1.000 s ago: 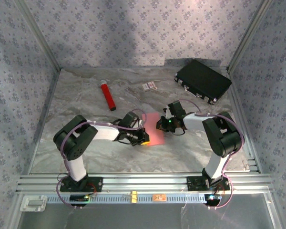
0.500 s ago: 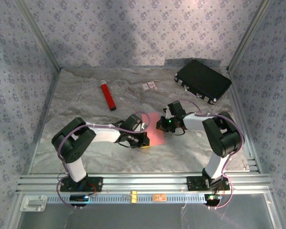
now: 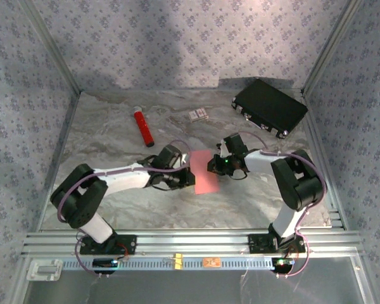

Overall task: Fold a paper plane with a square sheet of paper (pick it up from the middle)
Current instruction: First fold the square sheet of paper in half at the center of the table, then fold the triangle a second time at the center of the table.

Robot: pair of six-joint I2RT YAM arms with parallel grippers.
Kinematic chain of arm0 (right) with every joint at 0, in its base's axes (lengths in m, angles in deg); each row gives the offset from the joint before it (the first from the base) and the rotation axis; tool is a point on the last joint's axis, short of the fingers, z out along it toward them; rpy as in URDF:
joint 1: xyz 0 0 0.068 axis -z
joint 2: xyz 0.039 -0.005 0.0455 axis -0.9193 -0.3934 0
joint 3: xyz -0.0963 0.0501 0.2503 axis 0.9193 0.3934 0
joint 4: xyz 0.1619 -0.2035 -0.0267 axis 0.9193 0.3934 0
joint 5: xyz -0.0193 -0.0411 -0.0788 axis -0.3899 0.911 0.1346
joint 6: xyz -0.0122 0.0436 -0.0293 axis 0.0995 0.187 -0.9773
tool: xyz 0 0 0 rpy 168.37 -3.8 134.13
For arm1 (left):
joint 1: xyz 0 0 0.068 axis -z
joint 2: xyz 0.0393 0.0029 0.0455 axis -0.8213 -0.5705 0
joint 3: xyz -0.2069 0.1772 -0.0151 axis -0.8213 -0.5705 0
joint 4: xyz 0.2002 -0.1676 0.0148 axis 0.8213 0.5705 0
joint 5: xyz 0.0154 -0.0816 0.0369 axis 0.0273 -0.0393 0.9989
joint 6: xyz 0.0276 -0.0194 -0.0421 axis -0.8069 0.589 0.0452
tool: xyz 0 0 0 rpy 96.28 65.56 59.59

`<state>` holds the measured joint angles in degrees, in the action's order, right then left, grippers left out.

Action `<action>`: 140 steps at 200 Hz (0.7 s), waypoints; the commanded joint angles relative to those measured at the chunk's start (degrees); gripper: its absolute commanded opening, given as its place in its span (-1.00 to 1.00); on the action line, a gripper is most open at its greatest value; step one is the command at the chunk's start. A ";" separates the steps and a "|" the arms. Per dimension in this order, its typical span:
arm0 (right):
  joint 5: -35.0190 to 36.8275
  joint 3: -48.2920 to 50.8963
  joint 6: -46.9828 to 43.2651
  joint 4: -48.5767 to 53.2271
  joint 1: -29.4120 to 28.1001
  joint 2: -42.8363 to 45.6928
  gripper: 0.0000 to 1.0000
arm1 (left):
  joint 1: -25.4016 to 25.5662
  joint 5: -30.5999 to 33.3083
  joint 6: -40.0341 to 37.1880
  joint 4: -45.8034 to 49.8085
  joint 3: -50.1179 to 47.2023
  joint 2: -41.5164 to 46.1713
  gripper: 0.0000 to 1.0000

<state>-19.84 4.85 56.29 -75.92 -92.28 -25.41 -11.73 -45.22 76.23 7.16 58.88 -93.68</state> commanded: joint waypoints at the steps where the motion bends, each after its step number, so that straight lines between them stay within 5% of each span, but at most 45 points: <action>1: 2.06 -2.67 -2.52 5.27 0.10 6.34 -0.72 | -4.06 -1.97 2.90 -5.34 0.90 -0.75 -0.81; 24: 5.82 -0.68 -1.52 10.03 2.32 10.14 -0.73 | -7.11 -3.74 1.70 -4.91 5.22 -4.60 -0.81; 60: 1.97 7.79 4.47 5.61 7.10 15.71 -0.70 | -9.86 -5.44 -0.67 -2.85 13.64 -13.08 -0.81; 140: -2.03 7.83 1.50 9.46 5.86 15.88 -0.67 | -11.01 -3.67 -5.48 4.62 28.45 -27.29 -0.82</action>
<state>-20.08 12.91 58.89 -68.97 -85.75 -10.18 -22.22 -48.61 73.79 7.71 84.16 -119.30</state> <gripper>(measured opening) 0.163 0.091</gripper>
